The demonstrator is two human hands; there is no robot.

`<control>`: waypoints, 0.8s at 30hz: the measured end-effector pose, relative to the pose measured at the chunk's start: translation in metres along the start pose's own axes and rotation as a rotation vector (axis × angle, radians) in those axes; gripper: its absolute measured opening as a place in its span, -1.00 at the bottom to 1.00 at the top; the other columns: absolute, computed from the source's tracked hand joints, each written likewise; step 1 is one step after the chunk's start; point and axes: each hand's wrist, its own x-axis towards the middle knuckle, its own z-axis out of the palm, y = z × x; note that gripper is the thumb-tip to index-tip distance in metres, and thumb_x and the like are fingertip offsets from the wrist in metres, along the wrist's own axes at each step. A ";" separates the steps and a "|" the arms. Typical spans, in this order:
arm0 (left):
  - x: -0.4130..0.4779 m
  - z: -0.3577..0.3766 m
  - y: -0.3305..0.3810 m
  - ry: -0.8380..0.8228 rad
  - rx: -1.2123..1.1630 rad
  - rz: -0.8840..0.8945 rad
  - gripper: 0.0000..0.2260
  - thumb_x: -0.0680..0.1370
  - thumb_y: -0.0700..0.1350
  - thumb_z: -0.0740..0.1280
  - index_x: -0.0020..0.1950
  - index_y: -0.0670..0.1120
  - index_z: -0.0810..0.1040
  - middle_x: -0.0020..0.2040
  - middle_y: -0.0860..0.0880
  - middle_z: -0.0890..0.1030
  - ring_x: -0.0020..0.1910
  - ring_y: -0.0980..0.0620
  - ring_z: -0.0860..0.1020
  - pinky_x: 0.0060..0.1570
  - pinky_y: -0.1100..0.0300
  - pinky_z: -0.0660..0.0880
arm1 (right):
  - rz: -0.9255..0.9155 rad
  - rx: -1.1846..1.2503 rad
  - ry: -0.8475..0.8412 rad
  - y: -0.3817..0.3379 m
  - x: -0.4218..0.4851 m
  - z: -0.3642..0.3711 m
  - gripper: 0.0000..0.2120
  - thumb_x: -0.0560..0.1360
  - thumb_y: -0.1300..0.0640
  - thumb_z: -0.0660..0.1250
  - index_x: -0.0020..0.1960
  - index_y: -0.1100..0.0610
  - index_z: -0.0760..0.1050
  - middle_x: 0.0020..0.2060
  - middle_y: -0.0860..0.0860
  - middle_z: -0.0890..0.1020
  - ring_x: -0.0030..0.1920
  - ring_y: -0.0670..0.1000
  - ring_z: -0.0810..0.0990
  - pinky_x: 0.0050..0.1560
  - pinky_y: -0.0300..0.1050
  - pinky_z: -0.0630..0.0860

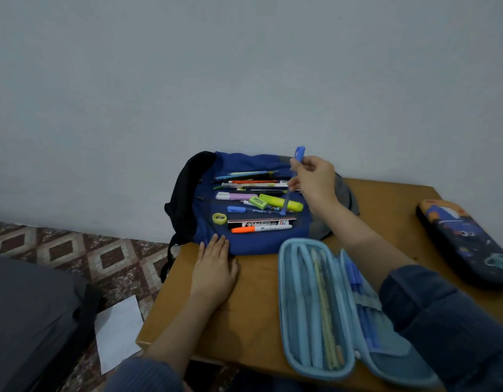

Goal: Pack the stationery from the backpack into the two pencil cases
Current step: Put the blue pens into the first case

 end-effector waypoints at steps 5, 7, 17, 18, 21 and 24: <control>0.002 -0.020 0.030 -0.057 0.022 -0.050 -0.51 0.60 -0.04 0.11 0.50 -0.17 0.13 0.52 -0.11 0.14 0.52 -0.05 0.03 0.48 0.00 -0.15 | 0.043 -0.015 0.047 0.008 -0.015 -0.053 -0.82 0.44 0.26 0.41 -0.28 0.12 0.47 -0.58 -0.06 0.53 -0.62 -0.19 0.45 -0.54 -0.35 0.41; -0.001 -0.025 0.050 0.023 -0.017 0.028 -0.52 0.59 -0.03 0.15 0.47 -0.13 0.18 0.51 -0.11 0.16 0.50 -0.05 0.09 0.49 0.01 -0.13 | 0.066 -0.022 0.083 0.011 -0.021 -0.069 -0.80 0.42 0.29 0.43 -0.28 0.12 0.44 -0.52 0.01 0.53 -0.63 -0.19 0.45 -0.55 -0.36 0.40; -0.038 0.009 0.138 -0.266 -0.228 0.404 -0.48 0.60 0.16 0.08 0.52 0.03 0.08 0.55 0.06 -0.05 0.52 0.03 -0.07 0.49 0.10 -0.03 | 0.112 -0.246 0.108 0.026 -0.034 -0.141 -0.85 0.55 0.35 0.16 -0.06 0.32 0.50 -0.19 0.15 0.62 -0.62 -0.22 0.45 -0.57 -0.36 0.43; -0.041 0.013 0.138 -0.295 -0.212 0.416 -0.46 0.60 0.17 0.05 0.53 0.04 0.03 0.55 0.07 -0.10 0.52 0.05 -0.12 0.49 0.11 -0.08 | 0.116 -0.311 0.096 0.028 -0.036 -0.148 -0.83 0.55 0.33 0.15 0.00 0.35 0.50 -0.15 0.19 0.63 -0.62 -0.21 0.46 -0.53 -0.33 0.45; -0.045 0.022 0.134 -0.293 -0.181 0.432 -0.46 0.61 0.19 -0.02 0.54 0.05 -0.05 0.54 0.08 -0.19 0.51 0.09 -0.20 0.49 0.13 -0.17 | 0.128 -0.435 0.039 0.035 -0.042 -0.161 -0.75 0.57 0.31 0.13 0.23 0.30 0.37 -0.10 0.25 0.64 -0.47 -0.11 0.52 -0.33 -0.13 0.52; -0.046 0.025 0.134 -0.271 -0.176 0.435 -0.46 0.61 0.19 -0.04 0.54 0.05 -0.07 0.54 0.08 -0.19 0.51 0.10 -0.21 0.50 0.13 -0.17 | 0.142 -0.472 -0.035 0.041 -0.051 -0.166 -0.74 0.59 0.28 0.11 0.27 0.17 0.27 -0.13 0.21 0.58 -0.40 -0.04 0.48 -0.34 -0.09 0.52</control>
